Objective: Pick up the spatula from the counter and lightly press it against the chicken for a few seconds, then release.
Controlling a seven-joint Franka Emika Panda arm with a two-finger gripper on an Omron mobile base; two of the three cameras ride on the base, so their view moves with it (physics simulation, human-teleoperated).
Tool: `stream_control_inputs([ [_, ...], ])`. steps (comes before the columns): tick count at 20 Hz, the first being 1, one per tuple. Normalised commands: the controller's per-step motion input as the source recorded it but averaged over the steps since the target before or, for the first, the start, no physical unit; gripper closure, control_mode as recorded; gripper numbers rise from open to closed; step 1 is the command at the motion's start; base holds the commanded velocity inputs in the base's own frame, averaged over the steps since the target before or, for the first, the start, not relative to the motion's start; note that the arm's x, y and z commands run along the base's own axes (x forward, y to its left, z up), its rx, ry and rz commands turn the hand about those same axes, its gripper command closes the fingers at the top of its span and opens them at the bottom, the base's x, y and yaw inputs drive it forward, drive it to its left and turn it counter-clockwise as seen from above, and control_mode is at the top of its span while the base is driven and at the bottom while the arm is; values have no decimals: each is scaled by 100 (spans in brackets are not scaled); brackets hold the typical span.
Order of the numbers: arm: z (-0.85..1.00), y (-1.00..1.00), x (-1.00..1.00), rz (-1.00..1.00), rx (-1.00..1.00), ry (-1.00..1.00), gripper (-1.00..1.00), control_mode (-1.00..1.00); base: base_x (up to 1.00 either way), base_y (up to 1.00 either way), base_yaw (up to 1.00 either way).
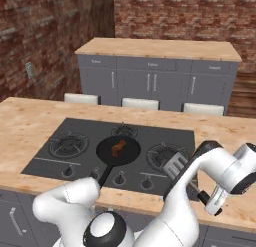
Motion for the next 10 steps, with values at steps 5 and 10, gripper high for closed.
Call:
stream_control_inputs([
  [5,42,75,-12,-15,0,-16,100,-100,0,0,0],
  [10,42,61,-9,-19,0,-7,100,-100,0,0,0],
])
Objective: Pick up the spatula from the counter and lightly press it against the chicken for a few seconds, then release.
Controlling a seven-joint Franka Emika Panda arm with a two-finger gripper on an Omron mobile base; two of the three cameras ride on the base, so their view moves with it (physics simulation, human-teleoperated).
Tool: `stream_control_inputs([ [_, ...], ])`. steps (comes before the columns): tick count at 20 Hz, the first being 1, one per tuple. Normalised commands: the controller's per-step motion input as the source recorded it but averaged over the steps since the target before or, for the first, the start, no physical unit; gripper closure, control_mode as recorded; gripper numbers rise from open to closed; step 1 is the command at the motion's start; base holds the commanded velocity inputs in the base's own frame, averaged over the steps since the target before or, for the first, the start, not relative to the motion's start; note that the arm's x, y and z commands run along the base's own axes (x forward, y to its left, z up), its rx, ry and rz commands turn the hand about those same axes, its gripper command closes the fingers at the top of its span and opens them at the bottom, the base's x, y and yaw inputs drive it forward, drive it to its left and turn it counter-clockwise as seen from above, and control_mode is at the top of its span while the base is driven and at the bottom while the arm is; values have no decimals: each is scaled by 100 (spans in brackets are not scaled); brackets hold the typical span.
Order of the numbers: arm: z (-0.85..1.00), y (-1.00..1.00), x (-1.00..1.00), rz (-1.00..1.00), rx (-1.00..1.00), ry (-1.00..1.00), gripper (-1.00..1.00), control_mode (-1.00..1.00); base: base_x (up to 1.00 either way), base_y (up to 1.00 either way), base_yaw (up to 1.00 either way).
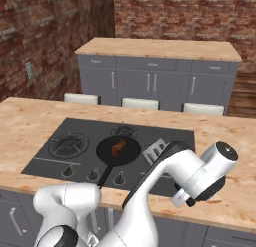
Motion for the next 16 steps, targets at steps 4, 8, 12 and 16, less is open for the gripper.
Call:
stream_control_inputs([
  [4,26,32,-1,-10,6,1,100,-100,0,0,0],
  [8,13,52,9,0,3,6,100,-100,0,0,0],
  [12,5,42,36,12,0,1,100,-100,0,0,0],
  [16,6,34,56,21,-4,6,100,-100,0,0,0],
])
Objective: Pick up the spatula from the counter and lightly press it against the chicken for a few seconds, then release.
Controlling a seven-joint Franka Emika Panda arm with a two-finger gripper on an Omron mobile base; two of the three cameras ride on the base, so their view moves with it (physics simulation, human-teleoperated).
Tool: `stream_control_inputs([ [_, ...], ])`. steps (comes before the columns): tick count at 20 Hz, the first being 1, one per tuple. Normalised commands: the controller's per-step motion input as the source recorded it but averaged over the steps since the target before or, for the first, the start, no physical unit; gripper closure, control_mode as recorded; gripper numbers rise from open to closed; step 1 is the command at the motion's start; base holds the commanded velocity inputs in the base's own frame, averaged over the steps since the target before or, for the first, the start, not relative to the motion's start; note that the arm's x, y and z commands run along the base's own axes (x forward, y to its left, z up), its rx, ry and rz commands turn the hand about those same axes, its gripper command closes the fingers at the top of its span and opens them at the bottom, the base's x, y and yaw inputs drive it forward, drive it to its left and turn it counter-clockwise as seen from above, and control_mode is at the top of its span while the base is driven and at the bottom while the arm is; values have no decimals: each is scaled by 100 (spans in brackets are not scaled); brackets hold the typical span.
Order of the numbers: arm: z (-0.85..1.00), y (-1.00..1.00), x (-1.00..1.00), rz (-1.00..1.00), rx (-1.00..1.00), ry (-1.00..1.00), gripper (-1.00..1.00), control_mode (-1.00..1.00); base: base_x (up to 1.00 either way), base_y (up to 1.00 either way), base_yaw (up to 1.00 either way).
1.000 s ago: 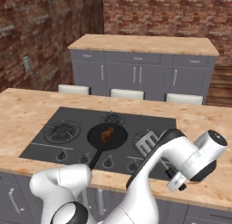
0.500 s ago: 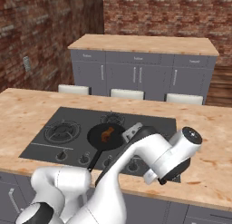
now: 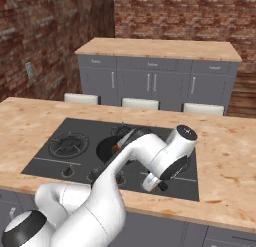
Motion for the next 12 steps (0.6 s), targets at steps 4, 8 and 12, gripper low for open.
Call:
stream_control_inputs([
  [4,12,21,61,16,-7,9,100,-100,0,0,0],
  [8,17,6,59,12,-5,9,100,-100,0,0,0],
  [12,2,5,52,7,-3,8,100,-100,0,0,0],
])
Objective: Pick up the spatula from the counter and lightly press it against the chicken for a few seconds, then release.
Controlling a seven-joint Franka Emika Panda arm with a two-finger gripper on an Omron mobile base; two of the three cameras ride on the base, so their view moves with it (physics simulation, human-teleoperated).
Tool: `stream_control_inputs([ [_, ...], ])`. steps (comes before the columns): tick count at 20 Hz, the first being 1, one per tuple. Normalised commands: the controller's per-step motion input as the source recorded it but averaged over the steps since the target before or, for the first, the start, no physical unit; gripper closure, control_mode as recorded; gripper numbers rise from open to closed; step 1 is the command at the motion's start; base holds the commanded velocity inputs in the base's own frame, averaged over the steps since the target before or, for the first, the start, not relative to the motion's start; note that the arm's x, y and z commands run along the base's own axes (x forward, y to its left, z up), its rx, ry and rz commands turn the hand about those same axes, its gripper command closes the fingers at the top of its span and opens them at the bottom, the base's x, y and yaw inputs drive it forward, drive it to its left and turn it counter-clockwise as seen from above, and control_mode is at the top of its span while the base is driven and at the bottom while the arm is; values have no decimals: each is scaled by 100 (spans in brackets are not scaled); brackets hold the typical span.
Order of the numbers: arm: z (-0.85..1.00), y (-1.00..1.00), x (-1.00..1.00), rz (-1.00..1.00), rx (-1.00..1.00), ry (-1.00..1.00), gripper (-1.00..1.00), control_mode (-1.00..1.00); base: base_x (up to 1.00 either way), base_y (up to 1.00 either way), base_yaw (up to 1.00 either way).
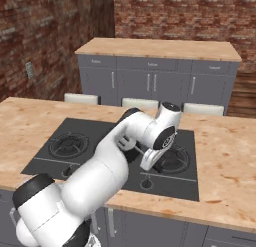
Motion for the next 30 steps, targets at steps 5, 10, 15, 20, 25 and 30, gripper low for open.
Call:
stream_control_inputs([
  [5,0,3,40,0,-7,10,100,-100,0,0,0],
  [10,0,7,35,0,-8,11,100,-100,0,0,0],
  [15,0,11,16,0,-9,12,100,-100,0,0,0],
  [20,-4,9,6,0,-4,4,100,-100,0,0,0],
  [25,-16,11,0,0,-1,1,100,-100,0,0,0],
  [30,-13,17,0,0,-8,0,100,-100,0,0,0],
])
